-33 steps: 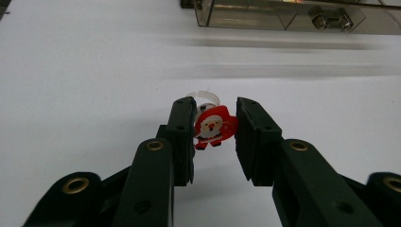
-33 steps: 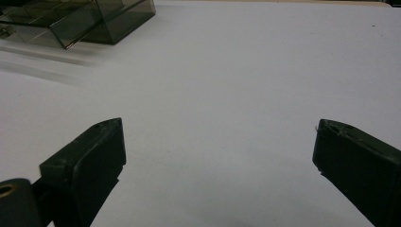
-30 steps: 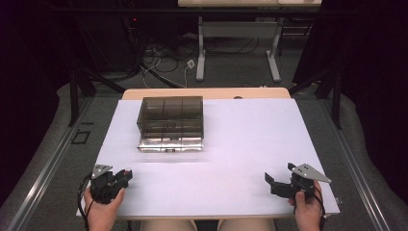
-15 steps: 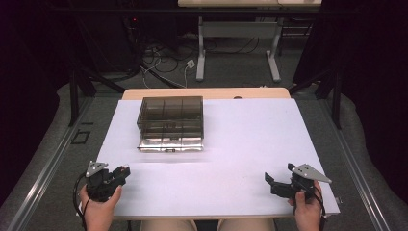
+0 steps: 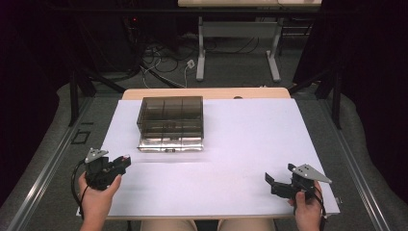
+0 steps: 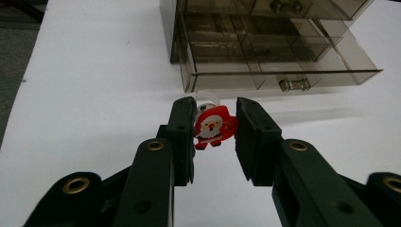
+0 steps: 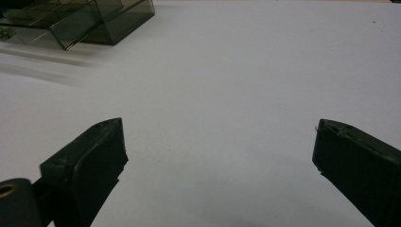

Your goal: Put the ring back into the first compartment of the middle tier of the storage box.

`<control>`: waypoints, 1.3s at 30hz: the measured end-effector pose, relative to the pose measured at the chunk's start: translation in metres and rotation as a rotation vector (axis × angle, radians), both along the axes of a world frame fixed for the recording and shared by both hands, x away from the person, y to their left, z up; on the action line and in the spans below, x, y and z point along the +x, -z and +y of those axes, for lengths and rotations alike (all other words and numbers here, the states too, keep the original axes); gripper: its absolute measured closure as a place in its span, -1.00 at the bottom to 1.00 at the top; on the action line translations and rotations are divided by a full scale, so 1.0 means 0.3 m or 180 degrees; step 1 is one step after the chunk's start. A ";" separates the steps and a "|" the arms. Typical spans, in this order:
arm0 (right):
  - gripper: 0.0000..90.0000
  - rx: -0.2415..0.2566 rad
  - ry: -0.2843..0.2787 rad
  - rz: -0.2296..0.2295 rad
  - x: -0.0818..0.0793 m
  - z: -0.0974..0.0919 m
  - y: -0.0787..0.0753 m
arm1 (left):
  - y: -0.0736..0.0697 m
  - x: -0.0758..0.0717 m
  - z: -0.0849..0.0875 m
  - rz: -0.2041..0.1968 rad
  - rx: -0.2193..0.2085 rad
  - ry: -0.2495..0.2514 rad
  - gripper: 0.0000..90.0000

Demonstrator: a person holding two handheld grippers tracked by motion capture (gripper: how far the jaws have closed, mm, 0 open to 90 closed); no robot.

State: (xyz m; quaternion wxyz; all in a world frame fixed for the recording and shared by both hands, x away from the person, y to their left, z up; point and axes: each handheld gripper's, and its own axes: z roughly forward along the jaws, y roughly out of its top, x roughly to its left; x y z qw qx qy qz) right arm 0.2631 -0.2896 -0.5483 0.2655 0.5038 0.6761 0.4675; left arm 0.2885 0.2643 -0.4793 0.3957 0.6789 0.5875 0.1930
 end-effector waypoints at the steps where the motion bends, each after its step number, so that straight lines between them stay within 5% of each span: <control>1: -0.93 -0.0006 -0.0001 0.0016 -0.001 -0.001 -0.001 | -0.010 0.006 -0.001 -0.0003 0.0015 0.0005 0.52; 19: -0.93 -0.0010 0.0001 0.0016 -0.002 -0.003 -0.001 | -0.133 0.119 -0.040 0.0042 0.0195 0.0130 0.52; 39: -0.93 0.0004 0.0002 0.0030 -0.002 -0.006 -0.002 | -0.129 0.231 -0.080 0.0145 0.0214 0.0111 0.52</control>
